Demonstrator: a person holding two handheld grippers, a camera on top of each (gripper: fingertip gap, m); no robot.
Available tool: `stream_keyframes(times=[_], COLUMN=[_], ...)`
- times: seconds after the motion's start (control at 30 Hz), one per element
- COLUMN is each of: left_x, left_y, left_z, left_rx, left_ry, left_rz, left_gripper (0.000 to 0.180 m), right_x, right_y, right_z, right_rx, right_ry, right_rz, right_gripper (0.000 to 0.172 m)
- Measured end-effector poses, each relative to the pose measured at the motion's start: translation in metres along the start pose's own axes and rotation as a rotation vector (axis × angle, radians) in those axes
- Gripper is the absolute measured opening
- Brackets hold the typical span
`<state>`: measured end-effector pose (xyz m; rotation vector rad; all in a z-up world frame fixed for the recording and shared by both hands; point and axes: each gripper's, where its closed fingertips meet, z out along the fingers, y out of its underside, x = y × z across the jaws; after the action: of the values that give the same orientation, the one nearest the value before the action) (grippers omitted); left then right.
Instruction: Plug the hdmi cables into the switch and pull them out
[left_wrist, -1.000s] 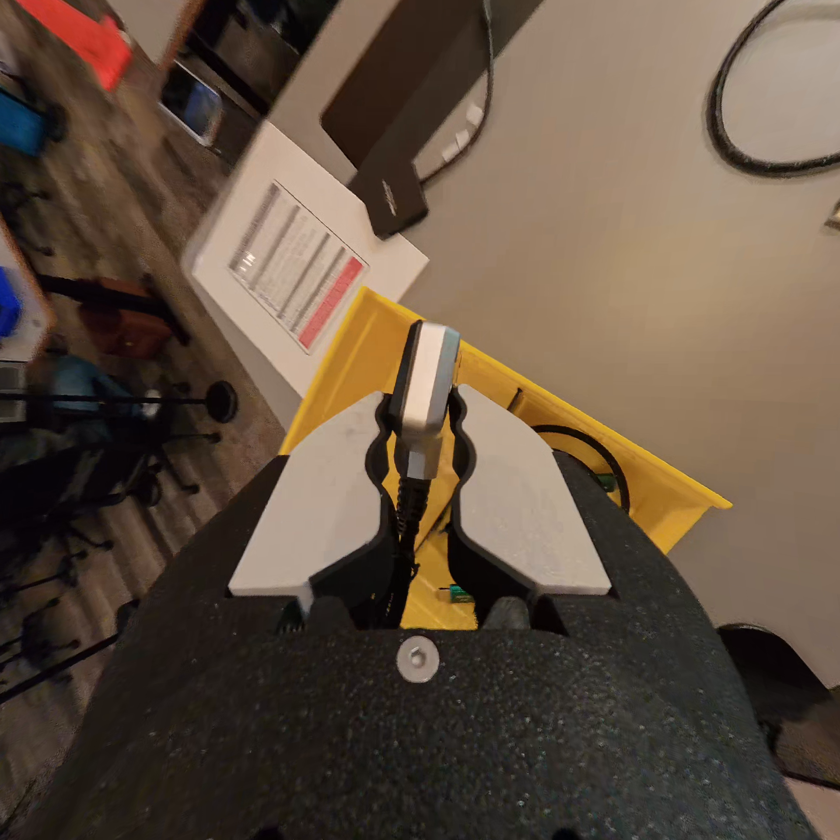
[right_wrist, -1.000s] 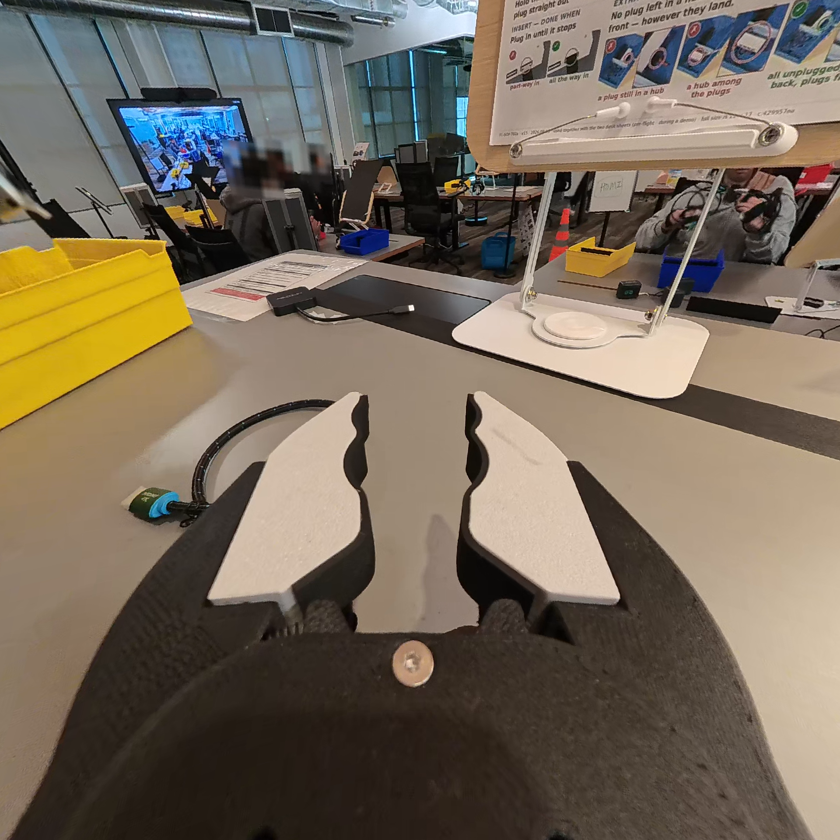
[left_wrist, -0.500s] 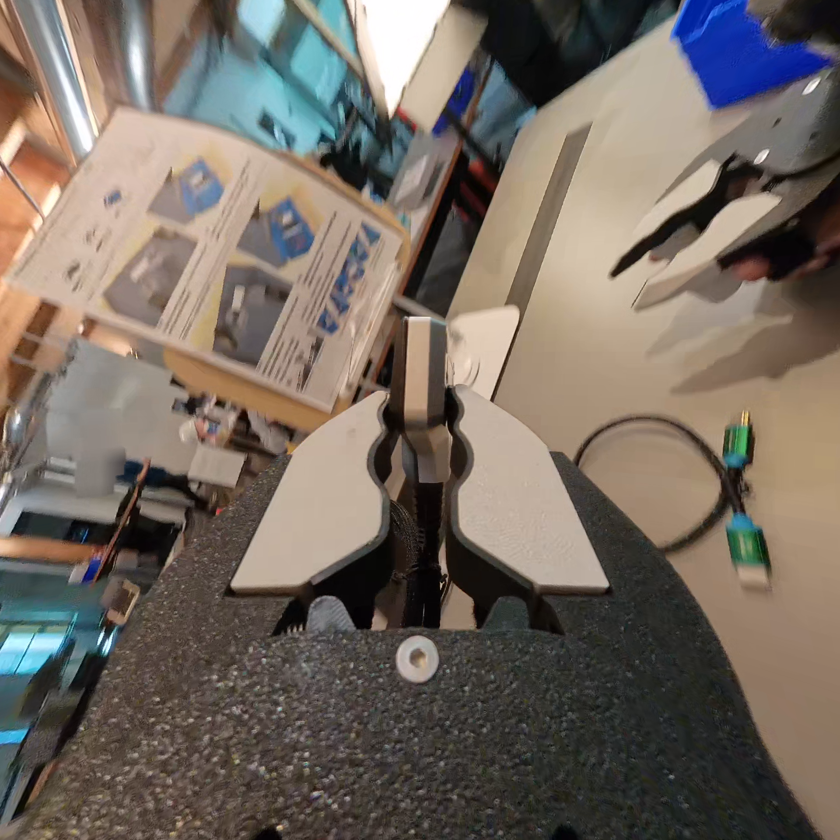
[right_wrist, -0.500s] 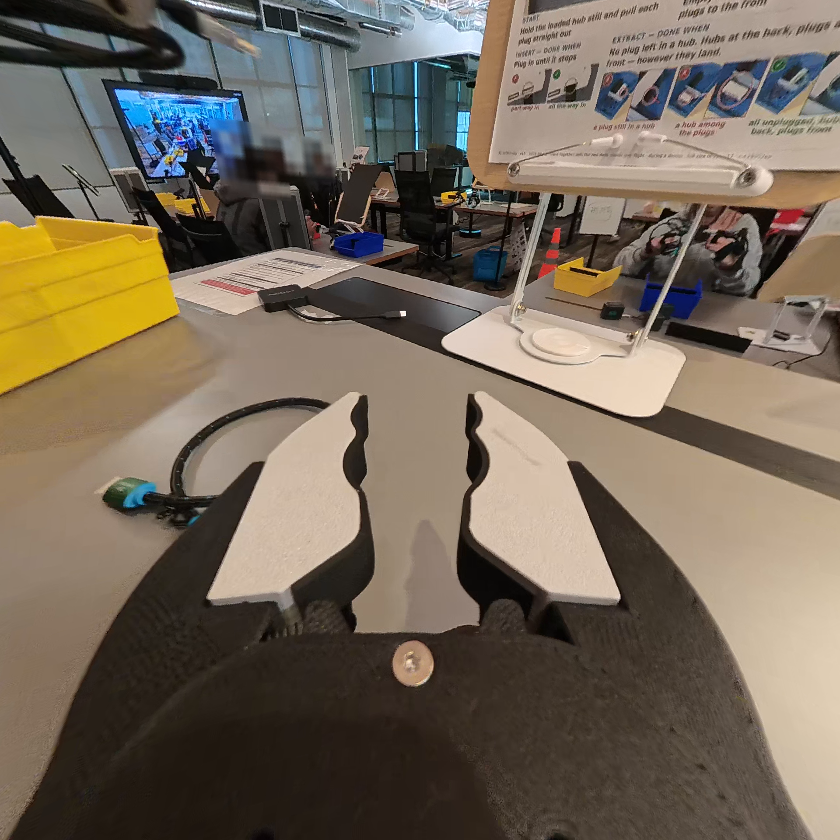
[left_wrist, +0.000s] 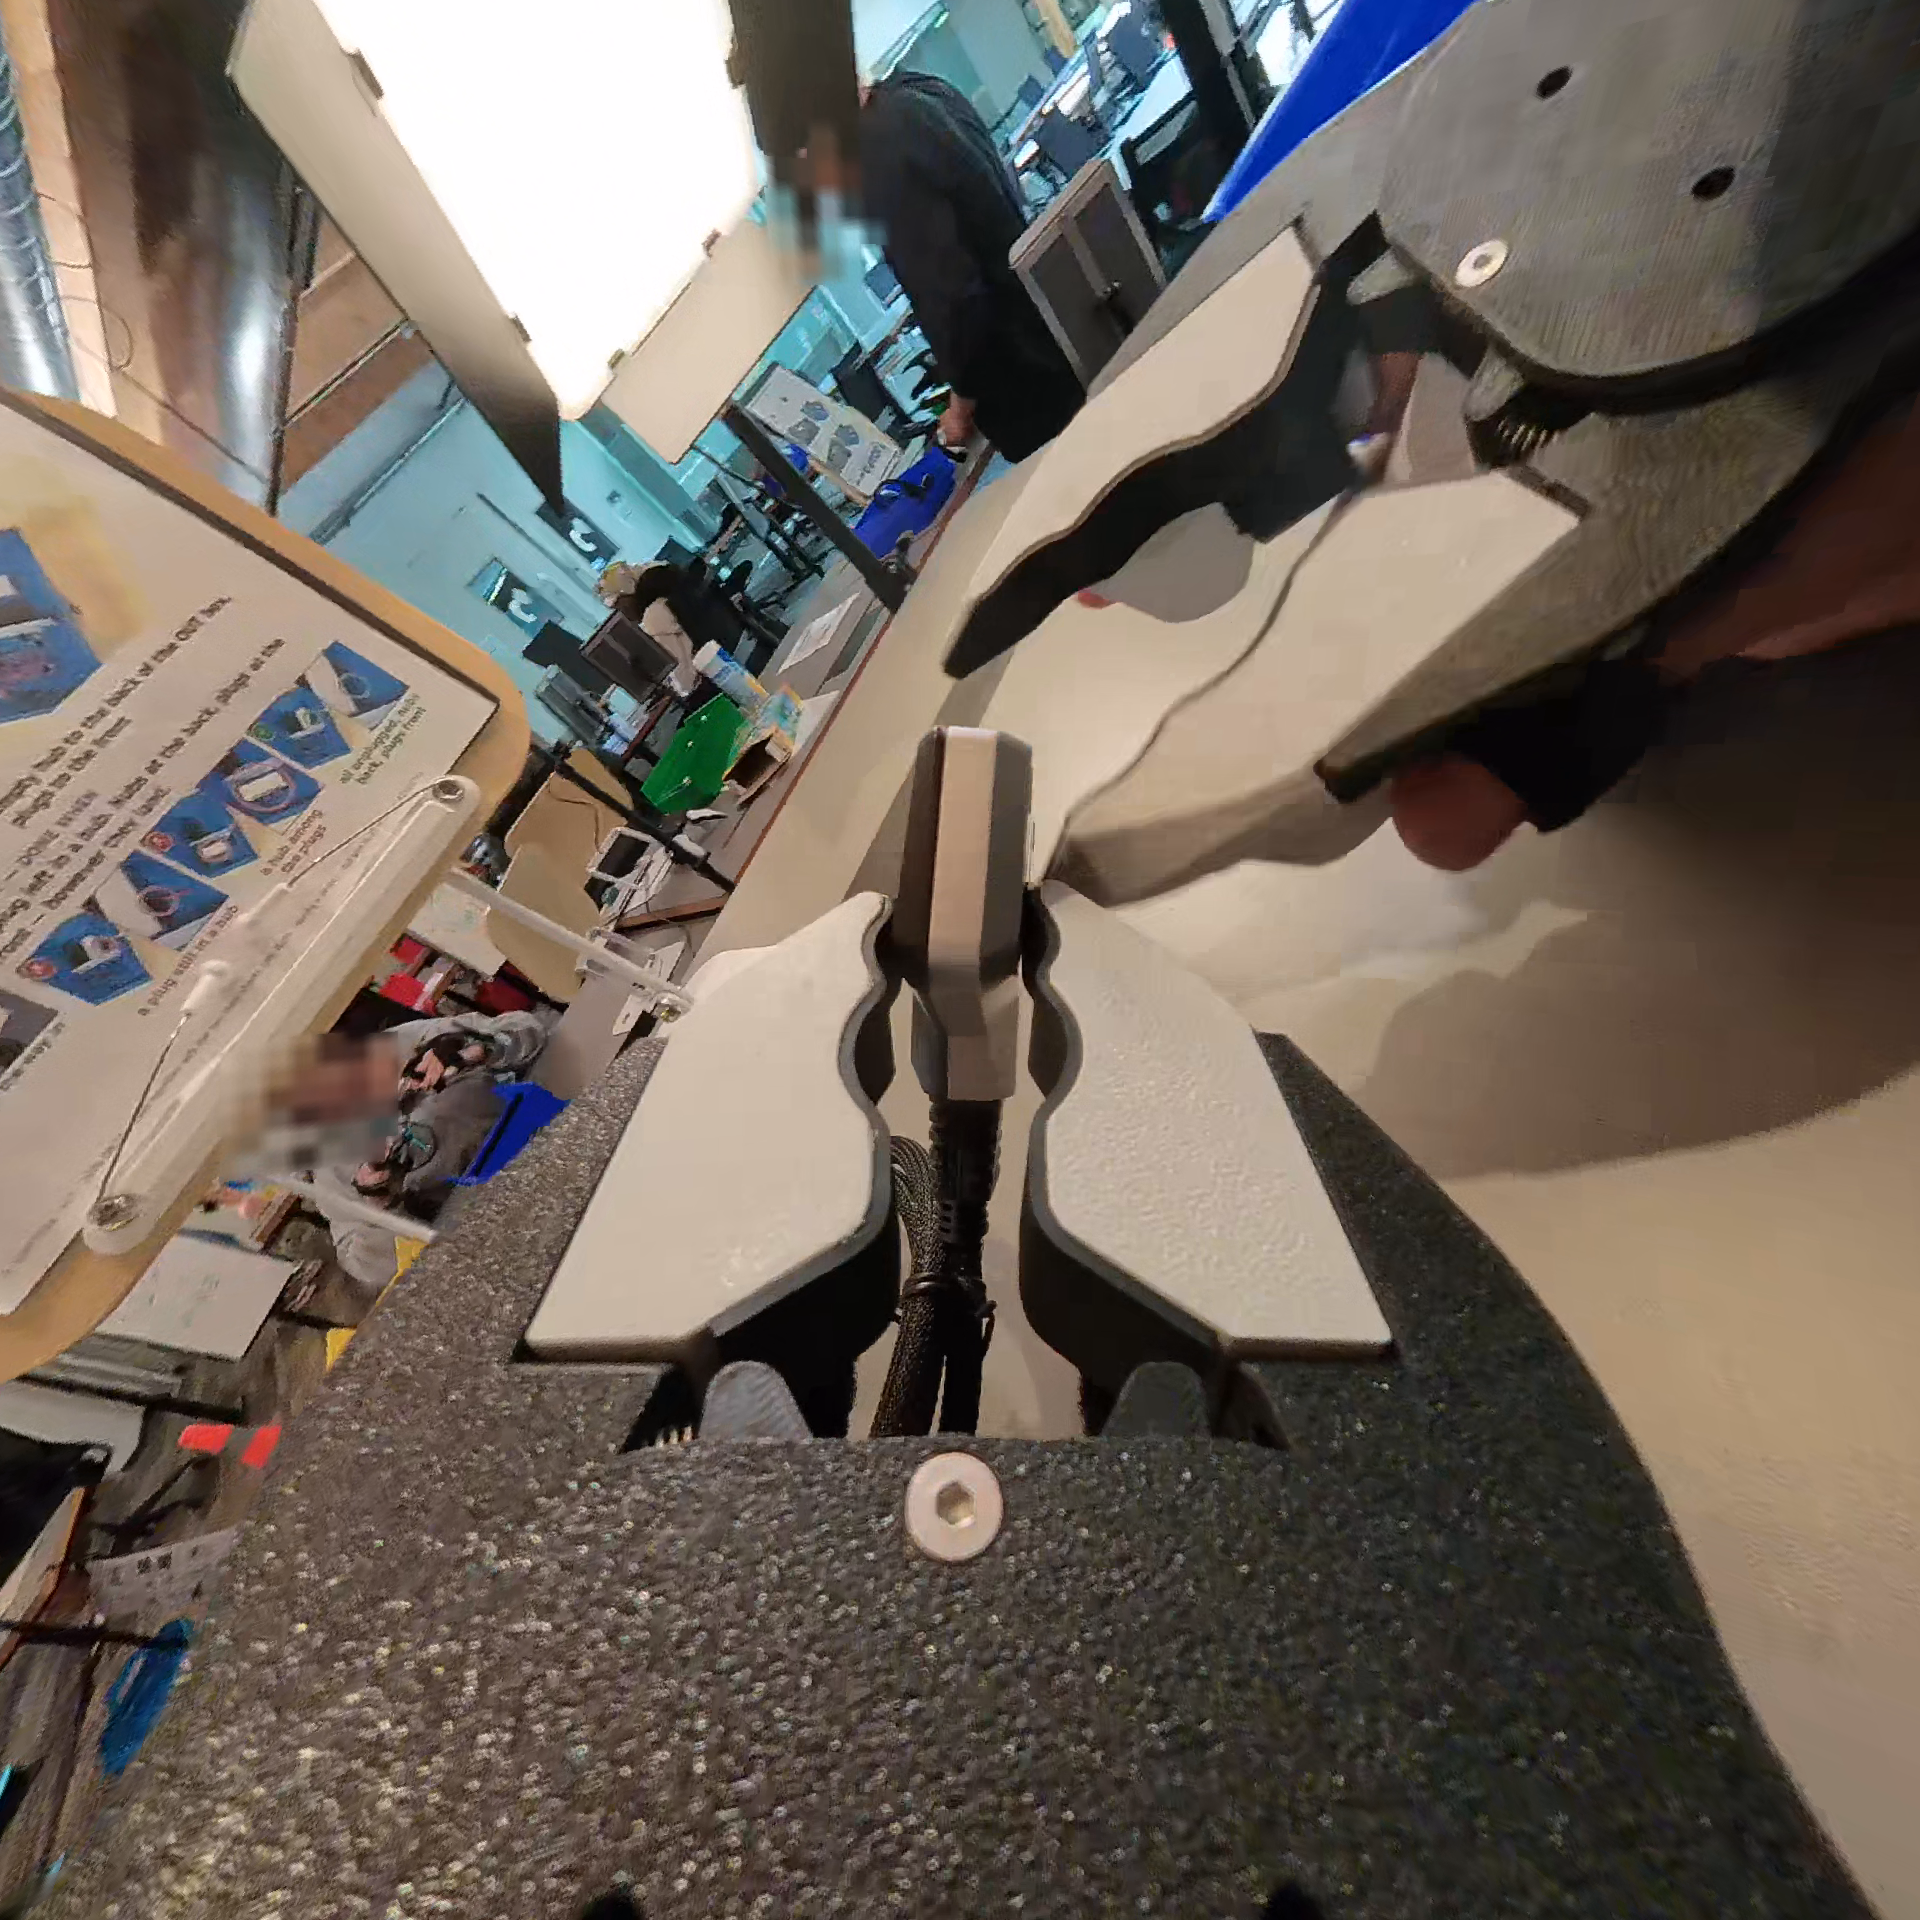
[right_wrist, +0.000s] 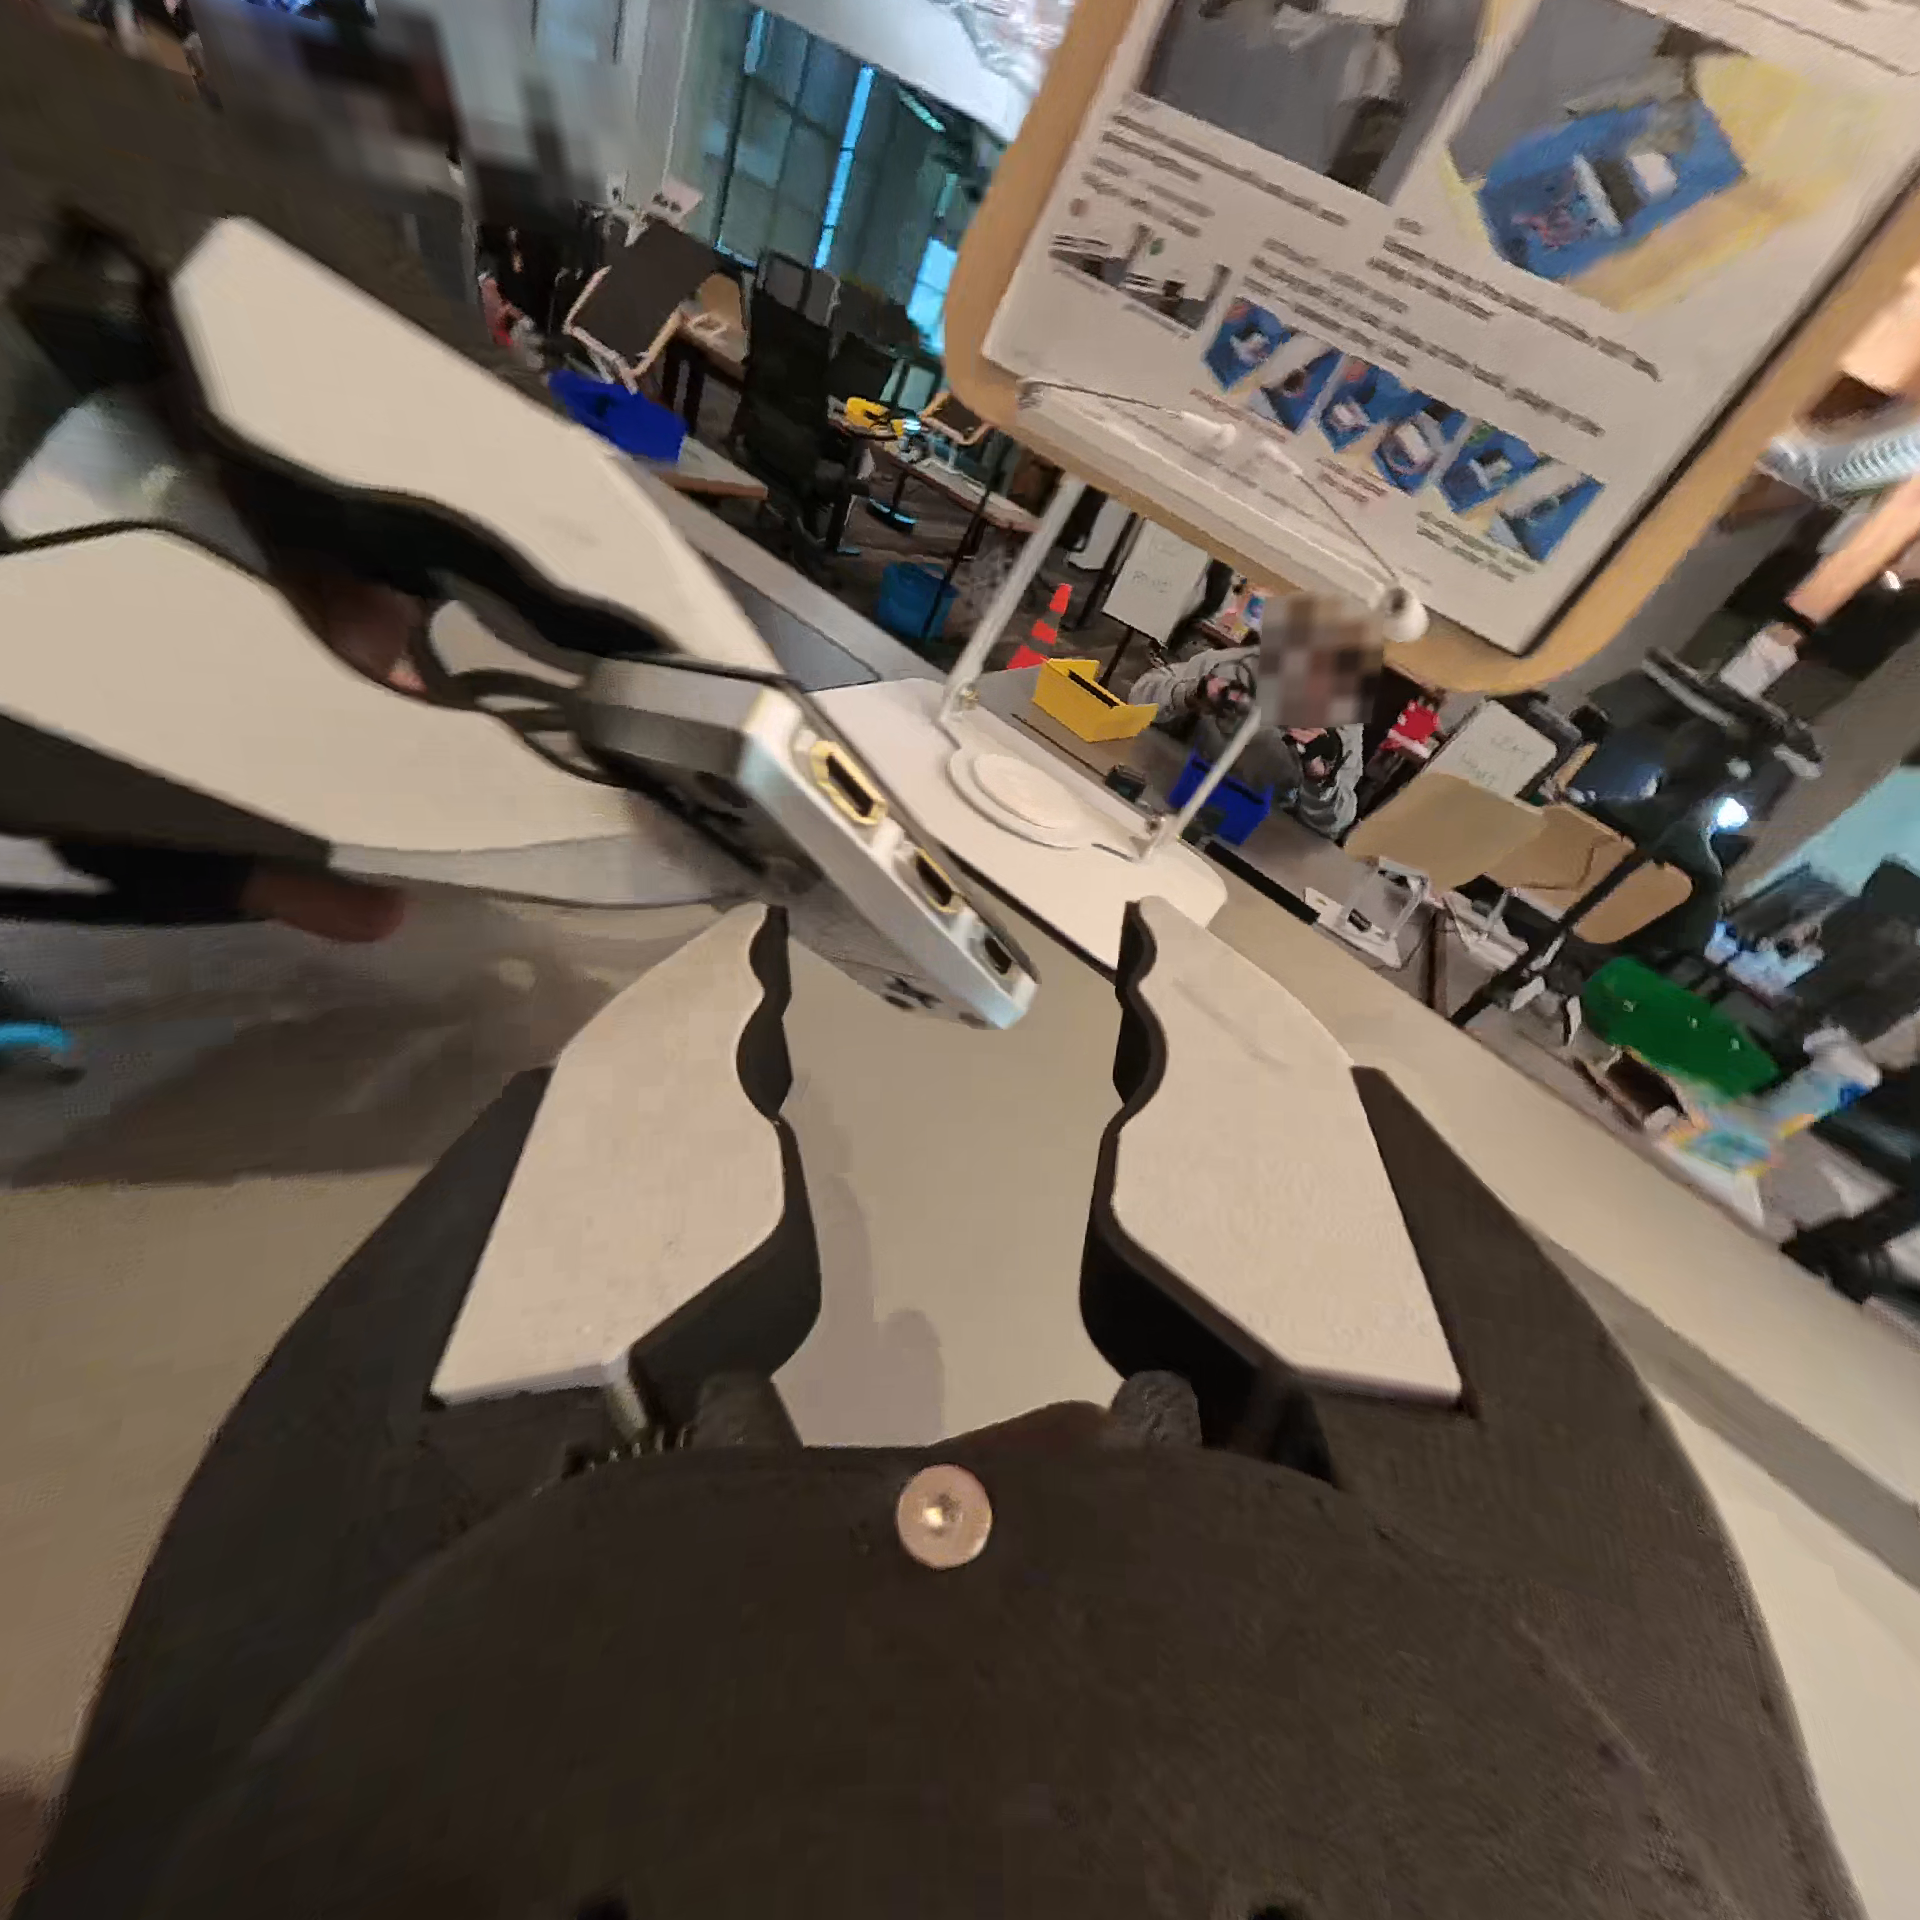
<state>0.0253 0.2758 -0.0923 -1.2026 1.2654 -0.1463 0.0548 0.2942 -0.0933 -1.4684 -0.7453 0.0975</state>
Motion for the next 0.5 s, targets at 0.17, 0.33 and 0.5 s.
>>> stream_keyframes(times=[0.17, 0.33, 0.5], left_x=[0.014, 0.005, -0.025], left_y=[-0.008, -0.023, 0.003], left_z=[-0.006, -0.020, -0.046], left_rx=[0.084, 0.214, 0.162], left_ry=[0.094, 0.121, 0.185], left_rz=[0.024, -0.164, -0.361], left_gripper=[0.022, 0.020, 0.028], right_x=[-0.031, -0.030, -0.022], right_y=[0.000, 0.013, 0.038], right_z=[0.005, 0.010, 0.015], right_rx=[-0.003, -0.090, -0.241], right_ry=[-0.058, -0.046, -0.011], right_rz=[-0.213, -0.260, -0.298], right_gripper=[0.052, 0.043, 0.032])
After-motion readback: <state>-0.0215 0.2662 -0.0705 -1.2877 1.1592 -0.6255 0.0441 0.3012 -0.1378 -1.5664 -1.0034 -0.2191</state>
